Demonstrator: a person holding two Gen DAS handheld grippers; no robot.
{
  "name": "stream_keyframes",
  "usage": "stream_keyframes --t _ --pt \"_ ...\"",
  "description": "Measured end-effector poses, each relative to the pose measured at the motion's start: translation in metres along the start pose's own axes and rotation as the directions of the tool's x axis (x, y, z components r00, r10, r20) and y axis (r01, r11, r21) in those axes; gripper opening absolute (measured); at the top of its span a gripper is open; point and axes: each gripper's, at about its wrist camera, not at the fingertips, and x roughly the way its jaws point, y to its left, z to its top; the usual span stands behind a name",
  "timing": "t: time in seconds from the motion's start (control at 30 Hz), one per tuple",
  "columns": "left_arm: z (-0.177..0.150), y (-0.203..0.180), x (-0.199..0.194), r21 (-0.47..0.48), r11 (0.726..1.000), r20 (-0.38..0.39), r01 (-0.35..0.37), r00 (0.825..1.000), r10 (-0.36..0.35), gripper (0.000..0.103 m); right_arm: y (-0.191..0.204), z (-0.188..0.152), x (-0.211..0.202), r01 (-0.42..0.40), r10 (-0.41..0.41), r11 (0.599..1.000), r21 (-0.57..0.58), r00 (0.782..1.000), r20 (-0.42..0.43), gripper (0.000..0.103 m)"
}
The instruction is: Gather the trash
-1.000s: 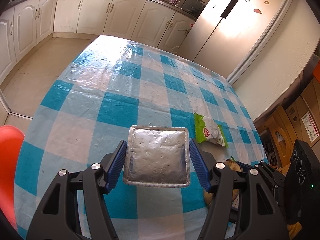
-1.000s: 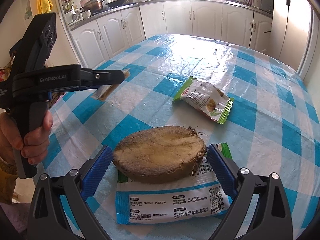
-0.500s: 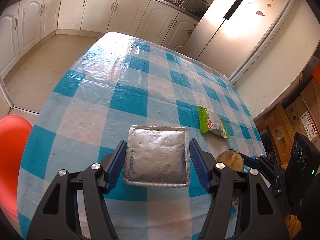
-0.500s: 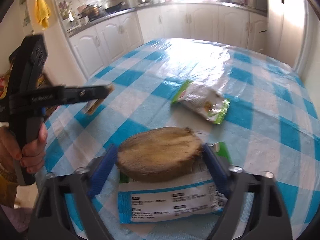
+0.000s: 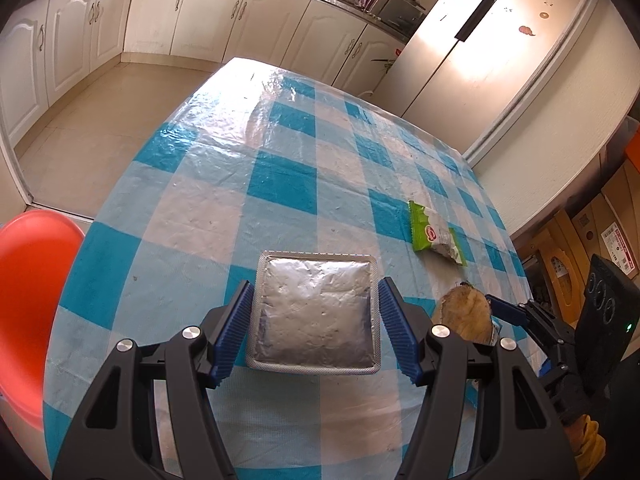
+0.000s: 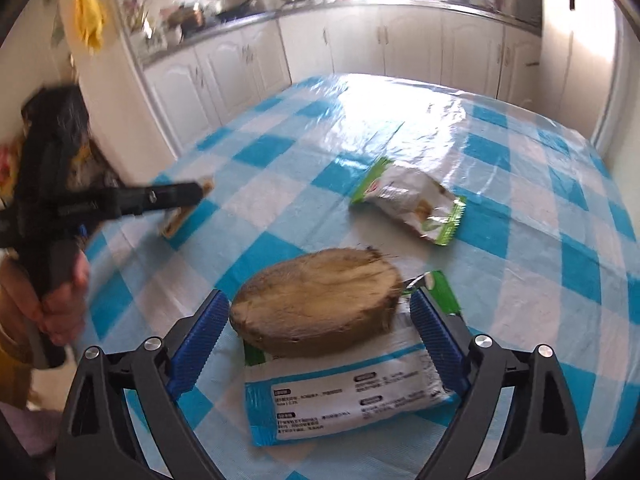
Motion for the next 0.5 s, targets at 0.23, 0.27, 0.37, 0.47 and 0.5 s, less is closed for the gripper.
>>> stream_keyframes --t 0.23,0.27,0.37,0.47,0.5 --pt "-0.002 0.000 -0.001 0.002 1.000 0.001 -0.001 1.000 0.001 0.064 0.015 0.005 0.019 0.093 -0.101 0.988 -0.123 0.993 -0.055 0.095" --pt "-0.002 0.000 -0.001 0.001 1.000 0.001 -0.002 1.000 0.002 0.064 0.015 0.004 0.019 0.094 -0.101 0.988 -0.122 0.993 -0.053 0.095" --pt "-0.002 0.001 -0.001 0.001 1.000 -0.001 -0.001 1.000 0.001 0.064 0.012 0.003 0.018 0.081 -0.086 0.991 -0.103 0.995 -0.044 0.093" --pt "-0.002 0.000 -0.002 0.003 1.000 -0.001 0.000 1.000 0.000 0.064 0.009 0.003 0.017 0.076 -0.079 0.993 -0.086 0.996 -0.038 0.092" --pt "-0.002 0.000 -0.003 0.004 1.000 -0.001 0.001 1.000 -0.001 0.064 0.008 0.003 0.016 0.073 -0.076 0.994 -0.078 0.997 -0.034 0.092"
